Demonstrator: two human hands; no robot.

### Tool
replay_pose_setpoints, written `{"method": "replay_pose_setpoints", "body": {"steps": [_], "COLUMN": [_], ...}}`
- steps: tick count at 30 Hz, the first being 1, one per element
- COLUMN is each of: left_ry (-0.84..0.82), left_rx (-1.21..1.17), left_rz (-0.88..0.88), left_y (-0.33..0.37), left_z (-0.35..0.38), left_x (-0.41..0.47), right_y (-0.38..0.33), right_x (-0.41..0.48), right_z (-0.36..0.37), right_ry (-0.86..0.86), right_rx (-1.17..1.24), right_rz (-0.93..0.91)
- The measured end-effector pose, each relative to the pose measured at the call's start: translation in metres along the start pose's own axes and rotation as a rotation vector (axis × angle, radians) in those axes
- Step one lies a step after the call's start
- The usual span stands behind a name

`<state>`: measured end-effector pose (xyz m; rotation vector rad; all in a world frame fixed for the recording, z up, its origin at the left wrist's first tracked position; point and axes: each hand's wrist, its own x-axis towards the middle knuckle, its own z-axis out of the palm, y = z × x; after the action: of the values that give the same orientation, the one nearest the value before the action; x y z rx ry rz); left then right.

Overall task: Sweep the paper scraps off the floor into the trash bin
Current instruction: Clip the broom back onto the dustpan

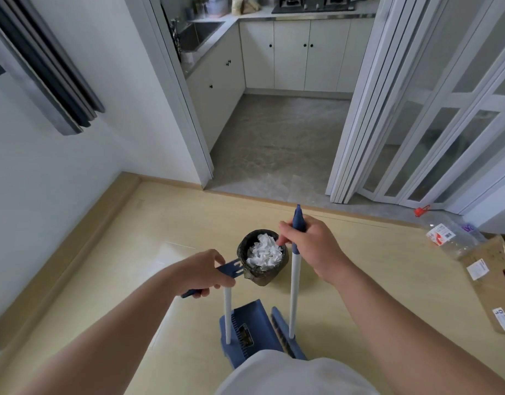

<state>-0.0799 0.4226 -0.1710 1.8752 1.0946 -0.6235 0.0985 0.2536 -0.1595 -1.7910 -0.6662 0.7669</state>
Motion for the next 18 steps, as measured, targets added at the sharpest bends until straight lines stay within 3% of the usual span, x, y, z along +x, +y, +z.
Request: {"method": "replay_pose_setpoints", "body": {"steps": [3,6,13,18], "left_ry": [-0.085,-0.132,-0.01,0.034], "left_rx": [-0.031,-0.107,-0.208,-0.072], "left_rz": [0.041,0.074,0.19,0.278], "left_y": [-0.002,-0.001,0.012,0.017], "left_z": [0.013,0.027,0.054,0.061], "left_x": [-0.001,-0.003,-0.008,-0.01], "right_y": [-0.003,-0.009,-0.023,-0.024], "right_x": [0.003,0.004,-0.001,-0.004], "right_z": [0.01,0.023,0.043,0.046], "right_ry": [0.08,0.088,0.049,0.081], "right_rx": [0.236,0.283,0.288,0.26], "right_rz": [0.053,0.065,0.025,0.0]}}
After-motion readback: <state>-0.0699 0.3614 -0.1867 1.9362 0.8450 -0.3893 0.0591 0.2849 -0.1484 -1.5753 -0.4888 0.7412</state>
